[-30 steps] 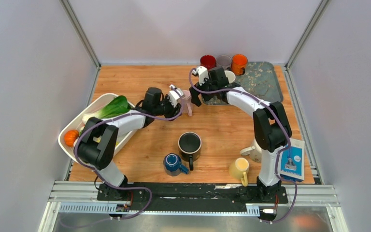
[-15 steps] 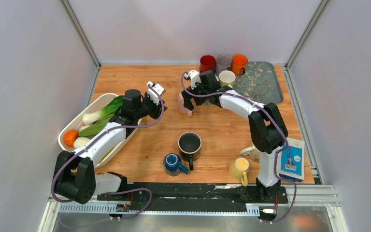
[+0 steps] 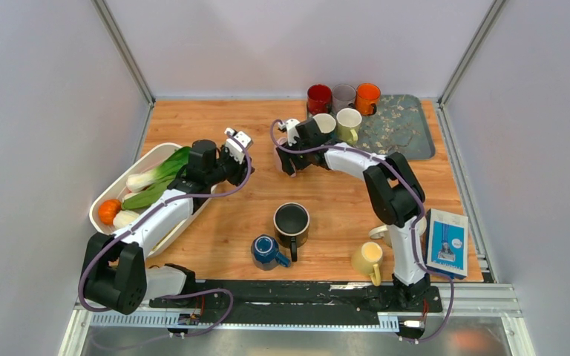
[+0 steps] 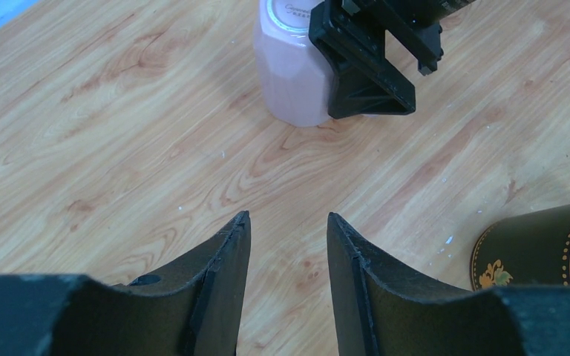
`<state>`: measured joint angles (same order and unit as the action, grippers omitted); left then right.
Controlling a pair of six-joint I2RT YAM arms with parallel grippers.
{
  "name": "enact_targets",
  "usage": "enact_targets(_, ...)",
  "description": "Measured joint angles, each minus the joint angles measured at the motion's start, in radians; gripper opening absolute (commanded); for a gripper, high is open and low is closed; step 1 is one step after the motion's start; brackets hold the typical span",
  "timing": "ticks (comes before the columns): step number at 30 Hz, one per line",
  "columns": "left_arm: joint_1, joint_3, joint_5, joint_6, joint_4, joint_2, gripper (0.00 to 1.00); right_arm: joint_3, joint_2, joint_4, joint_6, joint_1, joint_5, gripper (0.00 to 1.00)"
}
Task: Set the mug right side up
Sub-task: Turn over the cup at the center of the board.
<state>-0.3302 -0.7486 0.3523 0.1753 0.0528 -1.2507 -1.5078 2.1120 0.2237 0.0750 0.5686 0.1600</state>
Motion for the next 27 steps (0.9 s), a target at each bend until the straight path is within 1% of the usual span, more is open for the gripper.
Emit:
enact_targets(6, 0.013, 0.000, -0.005, -0.002, -0.001, 0.000, 0.51, -0.046, 0.043, -0.015, 0.004, 0.000, 0.008, 0.34)
enact_targets(10, 0.017, 0.000, -0.012, -0.002, -0.002, 0.000, 0.51, -0.051, 0.060, -0.015, 0.006, -0.004, 0.023, 0.20)
enact_targets(14, 0.017, 0.000, -0.023, 0.001, 0.000, 0.000, 0.53, -0.051, 0.061, -0.021, 0.018, -0.011, 0.043, 0.00)
enact_targets(17, 0.017, 0.000, -0.027, 0.014, 0.010, 0.000, 0.53, -0.051, 0.061, -0.021, 0.035, -0.017, 0.064, 0.00)
enact_targets(18, 0.017, 0.000, -0.025, 0.022, 0.018, 0.000, 0.55, -0.051, 0.061, -0.020, 0.043, -0.022, 0.080, 0.00)
enact_targets(20, 0.017, 0.012, -0.017, 0.068, 0.056, 0.006, 0.57, -0.051, 0.061, -0.018, 0.055, -0.035, 0.130, 0.00)
enact_targets(22, 0.013, 0.053, -0.006, 0.142, 0.114, 0.034, 0.59, -0.053, 0.061, -0.006, 0.074, -0.052, 0.208, 0.00)
enact_targets(23, 0.009, 0.088, -0.002, 0.197, 0.156, 0.055, 0.68, -0.059, 0.061, 0.008, 0.081, -0.063, 0.260, 0.00)
enact_targets(25, -0.003, 0.153, 0.008, 0.314, 0.228, 0.087, 0.76, -0.077, 0.061, 0.048, 0.090, -0.088, 0.381, 0.00)
enact_targets(27, -0.019, 0.195, 0.011, 0.428, 0.290, 0.091, 0.77, -0.112, 0.061, 0.085, 0.086, -0.117, 0.509, 0.00)
